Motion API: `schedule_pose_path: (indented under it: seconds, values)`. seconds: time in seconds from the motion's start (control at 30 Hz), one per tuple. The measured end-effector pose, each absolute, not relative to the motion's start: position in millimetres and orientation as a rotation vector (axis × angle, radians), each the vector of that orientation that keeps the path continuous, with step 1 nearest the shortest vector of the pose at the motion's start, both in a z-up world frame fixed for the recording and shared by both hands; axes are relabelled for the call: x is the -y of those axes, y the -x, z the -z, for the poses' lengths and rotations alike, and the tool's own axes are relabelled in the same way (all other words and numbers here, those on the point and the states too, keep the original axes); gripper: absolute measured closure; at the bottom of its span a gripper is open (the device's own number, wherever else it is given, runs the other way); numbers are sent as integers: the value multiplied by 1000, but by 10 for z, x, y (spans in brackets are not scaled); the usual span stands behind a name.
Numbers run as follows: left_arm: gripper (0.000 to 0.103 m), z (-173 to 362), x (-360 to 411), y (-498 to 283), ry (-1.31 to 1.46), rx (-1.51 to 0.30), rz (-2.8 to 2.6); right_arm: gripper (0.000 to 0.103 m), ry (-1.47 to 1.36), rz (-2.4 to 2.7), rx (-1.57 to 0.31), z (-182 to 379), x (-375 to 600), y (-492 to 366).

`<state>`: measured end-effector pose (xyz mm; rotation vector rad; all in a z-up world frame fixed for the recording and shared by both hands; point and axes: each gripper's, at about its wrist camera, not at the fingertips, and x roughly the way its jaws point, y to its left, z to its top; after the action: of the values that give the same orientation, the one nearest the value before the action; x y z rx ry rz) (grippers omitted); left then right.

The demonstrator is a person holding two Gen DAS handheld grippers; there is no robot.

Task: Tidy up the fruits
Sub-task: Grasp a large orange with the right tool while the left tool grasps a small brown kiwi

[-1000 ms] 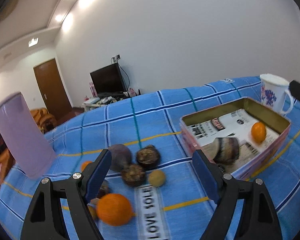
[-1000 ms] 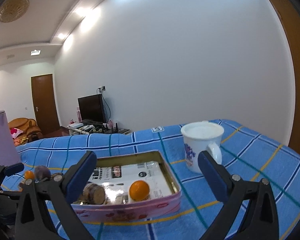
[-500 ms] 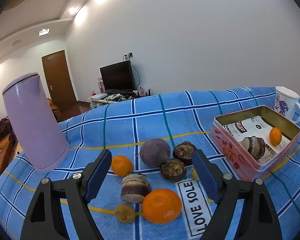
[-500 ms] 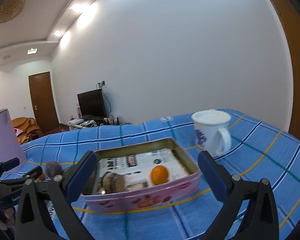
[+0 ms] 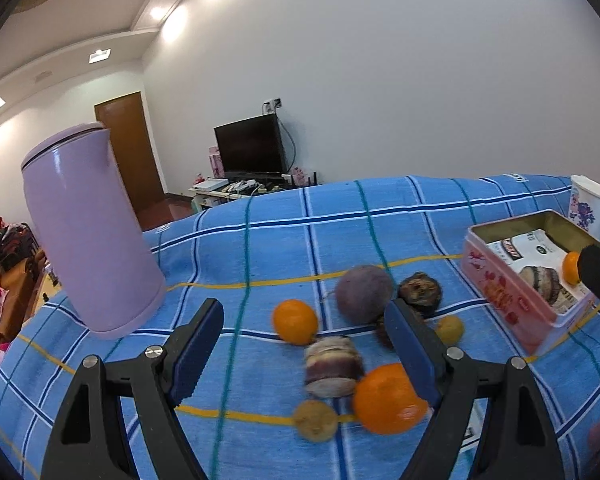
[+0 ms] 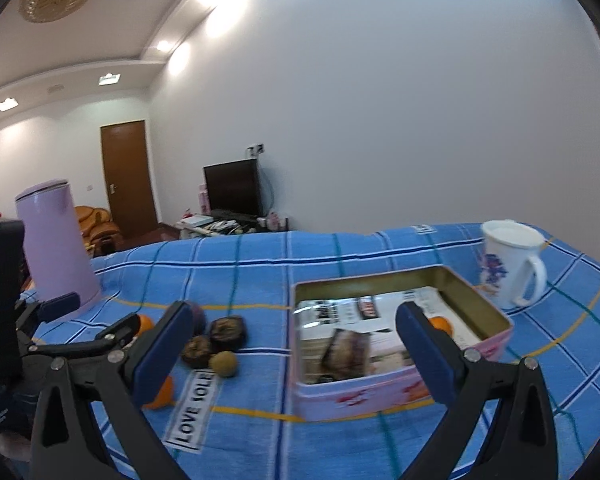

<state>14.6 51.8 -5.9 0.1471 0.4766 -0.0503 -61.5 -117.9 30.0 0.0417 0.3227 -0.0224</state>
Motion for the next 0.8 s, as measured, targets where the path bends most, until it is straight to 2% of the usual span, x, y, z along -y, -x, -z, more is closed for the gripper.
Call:
schedule_pose_path:
  seconds: [0.37, 0.57, 0.63, 0.7, 0.8]
  values:
    - [19, 26, -1006, -267, -120, -496, -54, 0, -22, -30, -360, -254, 915, 550]
    - [19, 17, -1443, -391, -15, -538, -145, 1, 38, -111, -467, -164, 662, 409]
    - [19, 32, -1516, -406, -1, -555, -156, 15, 52, -158, -538, -97, 556, 303]
    - [19, 44, -1550, -411, 4, -566, -151, 23, 70, -196, -613, -15, 446, 186]
    - [19, 60, -1529, -415, -9, -581, -129, 29, 84, -243, -723, 125, 318, 23]
